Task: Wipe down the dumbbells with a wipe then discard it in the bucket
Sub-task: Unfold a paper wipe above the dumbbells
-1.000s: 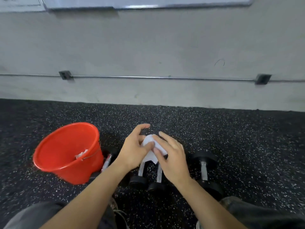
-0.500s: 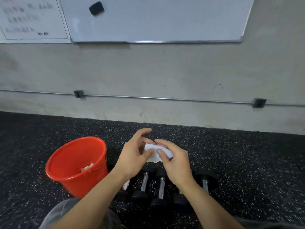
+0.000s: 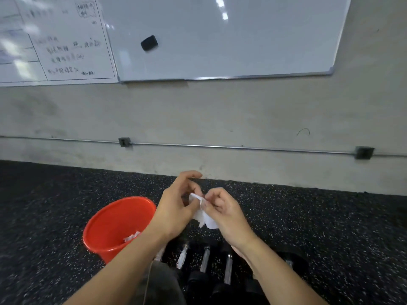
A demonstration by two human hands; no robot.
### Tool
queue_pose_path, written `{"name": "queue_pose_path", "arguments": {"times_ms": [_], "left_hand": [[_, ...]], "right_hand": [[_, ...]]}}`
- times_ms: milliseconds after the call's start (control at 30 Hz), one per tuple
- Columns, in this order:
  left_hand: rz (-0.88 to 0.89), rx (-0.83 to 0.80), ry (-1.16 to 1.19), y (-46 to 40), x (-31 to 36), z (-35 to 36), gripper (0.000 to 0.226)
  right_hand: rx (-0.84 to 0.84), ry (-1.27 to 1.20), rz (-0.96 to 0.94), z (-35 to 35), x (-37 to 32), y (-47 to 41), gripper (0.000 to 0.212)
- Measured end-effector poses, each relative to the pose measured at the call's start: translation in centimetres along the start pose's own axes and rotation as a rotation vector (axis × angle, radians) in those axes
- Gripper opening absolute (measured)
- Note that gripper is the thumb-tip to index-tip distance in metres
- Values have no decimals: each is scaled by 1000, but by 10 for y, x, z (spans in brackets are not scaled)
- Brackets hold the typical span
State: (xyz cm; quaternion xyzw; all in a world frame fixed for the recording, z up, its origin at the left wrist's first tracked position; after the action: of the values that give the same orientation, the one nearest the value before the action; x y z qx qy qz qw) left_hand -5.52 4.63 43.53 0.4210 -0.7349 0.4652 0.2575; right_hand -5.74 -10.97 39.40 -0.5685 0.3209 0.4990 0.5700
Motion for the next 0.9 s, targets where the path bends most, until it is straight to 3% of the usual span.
{"name": "queue_pose_path", "arguments": {"times_ms": [167,333,433,533,633,767,900], "left_hand": [[-25,-1,-71,-9,-2,-23,60],[-42,21,-122,-20,-29,-39,47],[-69,109,-92,-15,-58,-34,42],[-121,98,0,-15,-90,-16,40],[-149,90,-34,-16,-131,-2,52],[-3,79,-377,-14,-189,1,63],[-138,-36,-270,-9,-259,13,56]], "right_hand": [[-7,111,-11,-3,-12,-6,17],[68,221,-47,-8,10,-24,23],[106,264,-94,-5,33,-30,25],[109,310,-118,-5,63,-41,25],[52,348,-35,-9,104,-54,24],[13,297,117,-7,168,-72,26],[-11,172,283,1,230,-95,33]]}}
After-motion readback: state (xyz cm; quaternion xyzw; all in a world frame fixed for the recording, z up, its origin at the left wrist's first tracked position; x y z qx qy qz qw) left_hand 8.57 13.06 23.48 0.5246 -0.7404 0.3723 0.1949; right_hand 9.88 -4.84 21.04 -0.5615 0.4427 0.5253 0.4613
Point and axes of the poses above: each hand's wrist, its own y-axis away from the middle knuckle, its own z-axis out of the palm, x = y × z, the point moved 2 cm from there along -y, towards the middle knuckle, and after that the axes turned 4 degrees about -y, right-handed, at the moved point
